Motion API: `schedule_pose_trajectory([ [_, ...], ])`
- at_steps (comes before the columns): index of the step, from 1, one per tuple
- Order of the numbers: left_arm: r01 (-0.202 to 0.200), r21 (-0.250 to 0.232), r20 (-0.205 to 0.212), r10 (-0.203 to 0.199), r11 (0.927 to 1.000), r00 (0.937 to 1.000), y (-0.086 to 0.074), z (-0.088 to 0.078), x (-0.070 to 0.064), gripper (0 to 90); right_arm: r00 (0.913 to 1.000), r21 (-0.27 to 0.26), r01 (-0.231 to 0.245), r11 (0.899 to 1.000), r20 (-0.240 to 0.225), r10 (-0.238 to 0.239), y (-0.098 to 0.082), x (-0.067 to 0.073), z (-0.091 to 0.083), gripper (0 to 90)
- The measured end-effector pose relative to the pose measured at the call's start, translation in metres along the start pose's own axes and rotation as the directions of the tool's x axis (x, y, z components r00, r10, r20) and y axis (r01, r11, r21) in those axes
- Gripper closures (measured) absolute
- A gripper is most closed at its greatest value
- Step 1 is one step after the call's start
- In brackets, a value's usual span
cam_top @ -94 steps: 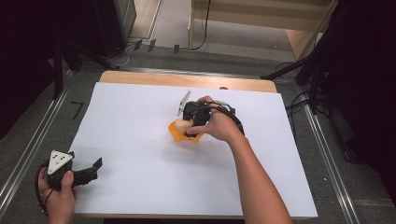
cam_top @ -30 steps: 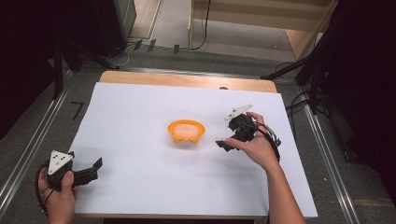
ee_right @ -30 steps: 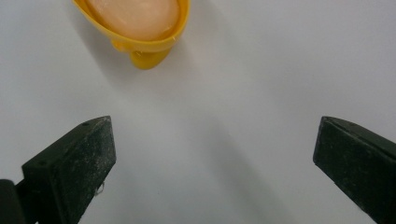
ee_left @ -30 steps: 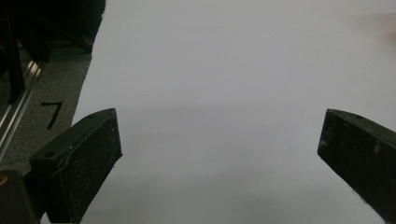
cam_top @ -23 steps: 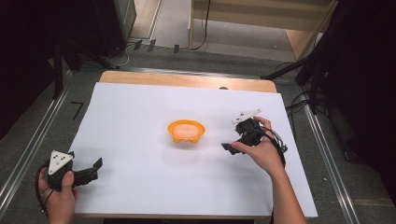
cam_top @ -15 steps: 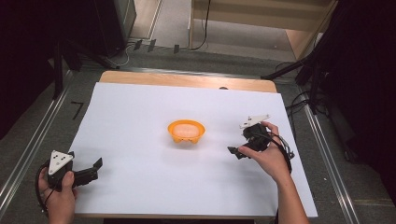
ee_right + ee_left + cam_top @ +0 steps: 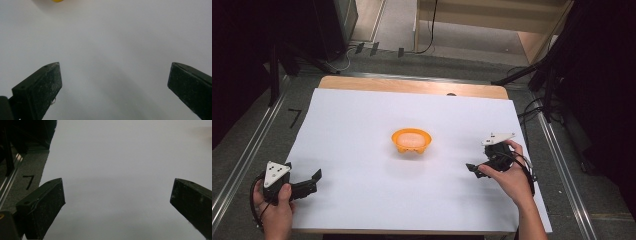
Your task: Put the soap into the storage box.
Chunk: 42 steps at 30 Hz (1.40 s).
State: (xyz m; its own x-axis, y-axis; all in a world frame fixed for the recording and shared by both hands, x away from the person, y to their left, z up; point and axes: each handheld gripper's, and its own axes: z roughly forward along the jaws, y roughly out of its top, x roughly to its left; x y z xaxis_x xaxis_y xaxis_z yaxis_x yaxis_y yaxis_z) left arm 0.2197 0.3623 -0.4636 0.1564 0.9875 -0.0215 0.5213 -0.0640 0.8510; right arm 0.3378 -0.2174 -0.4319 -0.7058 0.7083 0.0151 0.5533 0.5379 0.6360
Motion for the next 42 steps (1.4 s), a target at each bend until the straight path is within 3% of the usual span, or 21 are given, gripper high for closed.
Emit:
schedule_pose_trajectory([
  [22,-0.002,-0.003,-0.006,0.002,1.0,1.0,0.0,-0.001,0.0,0.0,0.9962,-0.006,-0.079,0.997,0.035,0.079,-0.049,-0.016,-0.018,0.0],
  [42,-0.001,-0.007,-0.006,0.001,1.0,1.0,0.0,-0.001,-0.001,0.0,0.9846,-0.09,-0.155,0.984,0.067,0.162,-0.104,-0.024,-0.039,0.0],
])
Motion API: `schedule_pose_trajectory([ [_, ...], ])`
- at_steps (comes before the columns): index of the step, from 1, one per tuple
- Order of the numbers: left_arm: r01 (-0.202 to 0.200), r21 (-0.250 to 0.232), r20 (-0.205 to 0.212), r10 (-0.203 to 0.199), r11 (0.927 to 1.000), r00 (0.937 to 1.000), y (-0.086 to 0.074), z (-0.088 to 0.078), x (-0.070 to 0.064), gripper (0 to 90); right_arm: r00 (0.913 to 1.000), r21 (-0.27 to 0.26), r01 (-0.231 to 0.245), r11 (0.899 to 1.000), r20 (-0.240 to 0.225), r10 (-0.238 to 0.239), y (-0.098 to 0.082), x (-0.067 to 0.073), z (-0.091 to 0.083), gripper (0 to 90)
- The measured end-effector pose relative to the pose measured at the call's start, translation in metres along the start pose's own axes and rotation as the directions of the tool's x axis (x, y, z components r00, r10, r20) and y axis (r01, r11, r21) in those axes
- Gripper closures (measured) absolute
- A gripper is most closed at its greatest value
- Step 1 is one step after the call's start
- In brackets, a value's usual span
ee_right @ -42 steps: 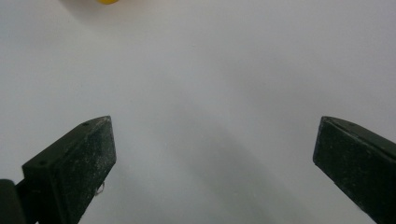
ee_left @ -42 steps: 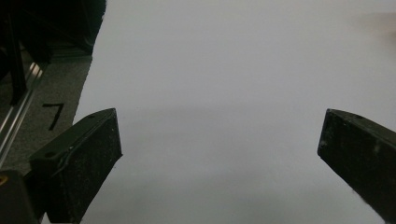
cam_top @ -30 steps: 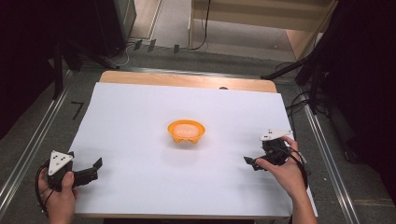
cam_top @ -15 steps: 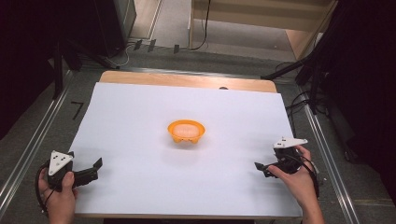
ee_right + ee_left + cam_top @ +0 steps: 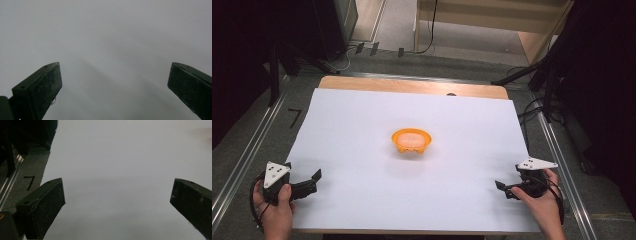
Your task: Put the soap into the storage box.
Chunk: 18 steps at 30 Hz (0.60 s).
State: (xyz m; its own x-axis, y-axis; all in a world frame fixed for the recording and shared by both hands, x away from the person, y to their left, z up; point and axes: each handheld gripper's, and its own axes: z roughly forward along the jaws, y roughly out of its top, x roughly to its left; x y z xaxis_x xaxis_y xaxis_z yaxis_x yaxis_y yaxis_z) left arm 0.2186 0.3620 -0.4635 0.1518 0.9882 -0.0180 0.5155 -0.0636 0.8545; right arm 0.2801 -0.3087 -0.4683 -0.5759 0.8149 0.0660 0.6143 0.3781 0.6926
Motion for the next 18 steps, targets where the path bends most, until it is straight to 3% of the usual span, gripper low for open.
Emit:
schedule_pose_trajectory([
  [8,0.001,0.0,-0.002,-0.001,1.0,1.0,0.0,0.0,0.0,0.0,0.9988,-0.07,-0.039,0.997,0.027,0.041,-0.024,-0.005,-0.01,0.0],
  [18,-0.002,0.003,-0.006,0.002,1.0,1.0,0.0,0.001,-0.001,0.0,0.9919,-0.164,-0.122,0.979,0.015,0.126,-0.049,-0.015,-0.022,0.0],
])
